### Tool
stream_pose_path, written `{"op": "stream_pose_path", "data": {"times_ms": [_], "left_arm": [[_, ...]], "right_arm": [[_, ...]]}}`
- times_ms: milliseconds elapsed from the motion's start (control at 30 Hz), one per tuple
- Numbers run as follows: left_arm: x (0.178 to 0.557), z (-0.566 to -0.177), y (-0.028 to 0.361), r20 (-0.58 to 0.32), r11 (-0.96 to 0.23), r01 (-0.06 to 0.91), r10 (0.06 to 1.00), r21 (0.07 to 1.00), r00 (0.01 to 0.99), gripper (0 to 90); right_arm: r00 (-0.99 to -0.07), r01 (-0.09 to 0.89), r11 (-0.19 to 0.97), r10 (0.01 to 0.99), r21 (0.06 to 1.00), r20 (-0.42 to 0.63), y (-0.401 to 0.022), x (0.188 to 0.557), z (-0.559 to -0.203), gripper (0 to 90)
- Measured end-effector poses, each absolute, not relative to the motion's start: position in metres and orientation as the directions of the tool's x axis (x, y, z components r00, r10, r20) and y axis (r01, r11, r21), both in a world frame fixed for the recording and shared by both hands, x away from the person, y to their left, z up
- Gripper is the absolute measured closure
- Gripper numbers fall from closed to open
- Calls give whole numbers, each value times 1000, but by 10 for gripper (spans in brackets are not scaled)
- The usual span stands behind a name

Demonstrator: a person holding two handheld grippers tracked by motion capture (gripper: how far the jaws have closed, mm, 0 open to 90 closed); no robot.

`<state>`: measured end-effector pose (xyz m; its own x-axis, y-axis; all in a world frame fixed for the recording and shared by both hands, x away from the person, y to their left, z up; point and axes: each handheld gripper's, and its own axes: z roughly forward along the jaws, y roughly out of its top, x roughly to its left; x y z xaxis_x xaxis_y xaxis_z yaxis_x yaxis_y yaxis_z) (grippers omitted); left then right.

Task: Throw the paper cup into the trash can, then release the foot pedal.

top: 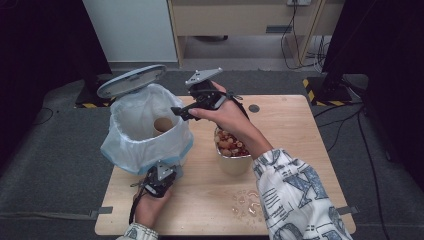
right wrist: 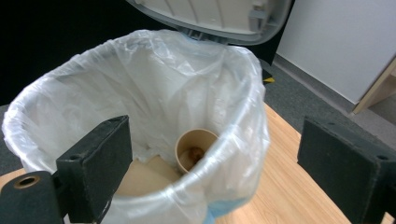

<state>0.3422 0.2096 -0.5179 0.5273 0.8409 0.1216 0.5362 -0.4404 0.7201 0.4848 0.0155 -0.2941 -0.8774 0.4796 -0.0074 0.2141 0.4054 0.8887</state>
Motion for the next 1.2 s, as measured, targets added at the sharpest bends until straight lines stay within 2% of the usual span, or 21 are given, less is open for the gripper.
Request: {"op": "stream_pose_path", "data": {"times_ms": [867, 933, 1000, 1200], "left_arm": [[342, -517, 210, 115, -433, 537, 843, 724, 525, 886], [340, -516, 208, 143, -442, 529, 847, 724, 512, 764], [337, -512, 207, 131, -429, 521, 848, 738, 514, 690], [319, -501, 198, 110, -405, 477, 839, 780, 533, 570]], "right_arm": [[-819, 261, 361, 574, 895, 7, -52, 496, -300, 100], [-812, 265, 361, 584, 894, 5, -60, 497, -301, 99], [-803, 271, 356, 597, 894, 6, -70, 498, -302, 98], [-764, 299, 337, 645, 893, 12, -106, 501, -308, 95]]}}
